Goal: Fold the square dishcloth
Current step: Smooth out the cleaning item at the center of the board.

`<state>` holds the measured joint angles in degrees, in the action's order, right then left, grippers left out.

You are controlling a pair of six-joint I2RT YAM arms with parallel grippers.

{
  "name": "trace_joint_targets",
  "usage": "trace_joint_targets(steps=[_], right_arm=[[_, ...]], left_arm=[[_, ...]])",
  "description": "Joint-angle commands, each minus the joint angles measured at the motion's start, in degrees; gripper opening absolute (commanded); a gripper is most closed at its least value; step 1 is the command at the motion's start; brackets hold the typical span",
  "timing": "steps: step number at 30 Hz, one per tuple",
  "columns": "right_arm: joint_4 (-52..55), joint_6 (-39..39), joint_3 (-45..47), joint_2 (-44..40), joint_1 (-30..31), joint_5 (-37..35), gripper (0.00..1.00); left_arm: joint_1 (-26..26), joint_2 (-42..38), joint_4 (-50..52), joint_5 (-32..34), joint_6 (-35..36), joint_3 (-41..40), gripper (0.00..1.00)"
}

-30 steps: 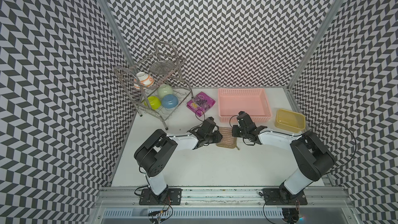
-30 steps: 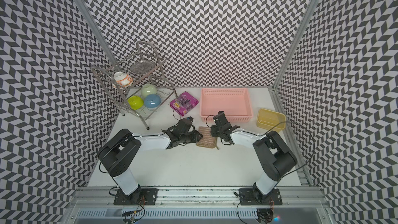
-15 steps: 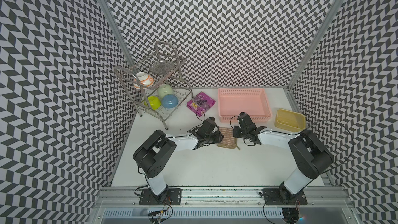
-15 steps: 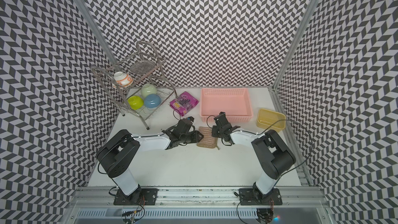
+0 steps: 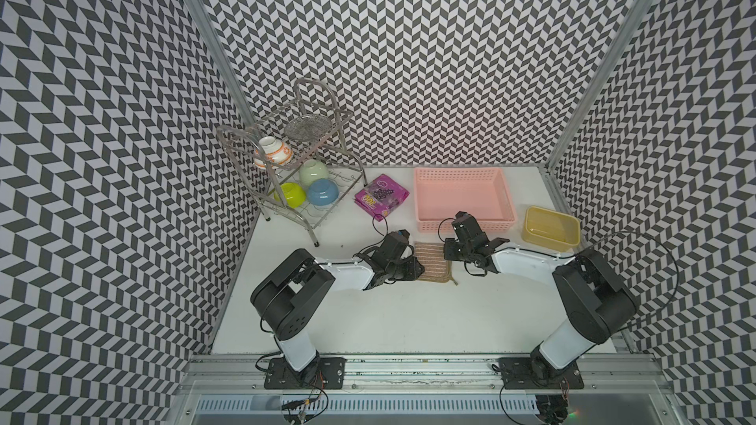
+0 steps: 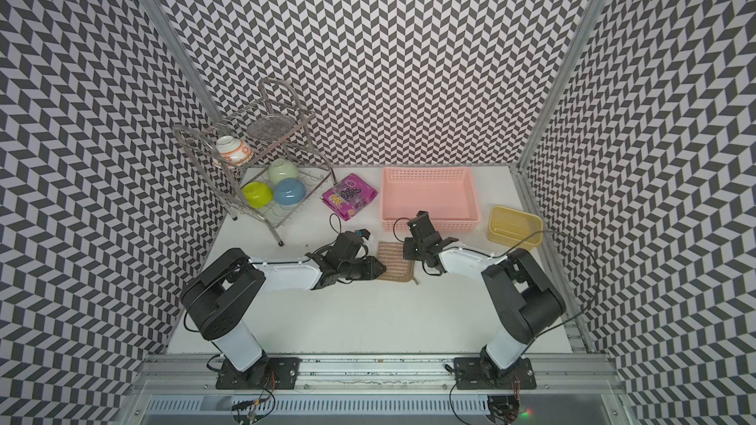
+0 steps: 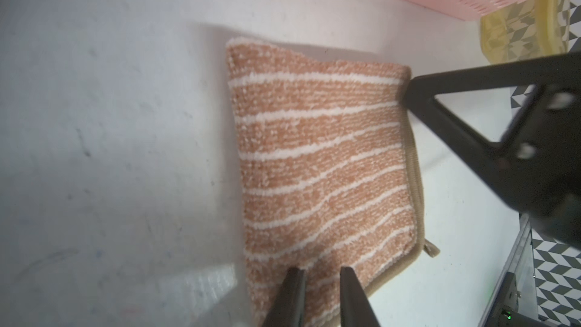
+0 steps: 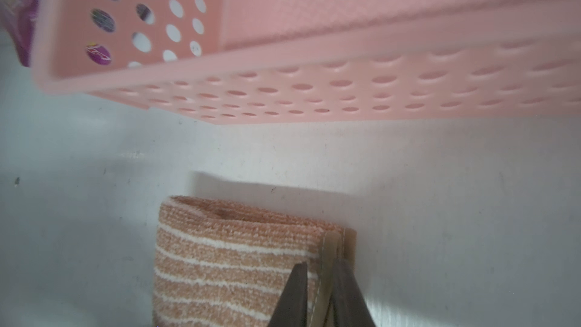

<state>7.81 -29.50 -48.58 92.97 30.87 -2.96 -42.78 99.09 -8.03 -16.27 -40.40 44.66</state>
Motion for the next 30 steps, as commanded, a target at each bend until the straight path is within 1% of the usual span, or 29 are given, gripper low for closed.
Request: trace_joint_targets(steps=[1, 6, 9, 15, 25, 30], right_arm=[[0.54, 1.02, 1.18, -4.42, -0.06, 0.26, 0.18], [1.32, -0.05, 4.92, -9.53, 1.75, 1.12, 0.19], [1.54, -1.12, 6.96, -11.74, 4.38, 1.41, 0.19], [0.65, -4.05, 10.09, -12.50, 9.09, 1.34, 0.19], [-0.03, -5.65, 12.87, -11.85, 9.29, -1.78, 0.19], [-1.04, -5.78, 13.36, -9.50, 9.23, -2.89, 0.17]], left_arm=[[-0.45, 1.22, -2.76, -1.39, -0.09, -0.31, 0.24], [-0.63, 1.97, -3.62, -1.90, -0.95, -0.78, 0.24], [-0.80, 1.99, -4.32, -2.11, -1.57, -1.30, 0.24], [-1.20, 1.81, -4.71, -1.92, -2.35, -1.67, 0.24], [-1.37, 1.52, -5.13, -1.41, -3.77, -2.23, 0.24], [-1.33, 1.30, -5.42, -1.30, -4.07, -2.09, 0.27]])
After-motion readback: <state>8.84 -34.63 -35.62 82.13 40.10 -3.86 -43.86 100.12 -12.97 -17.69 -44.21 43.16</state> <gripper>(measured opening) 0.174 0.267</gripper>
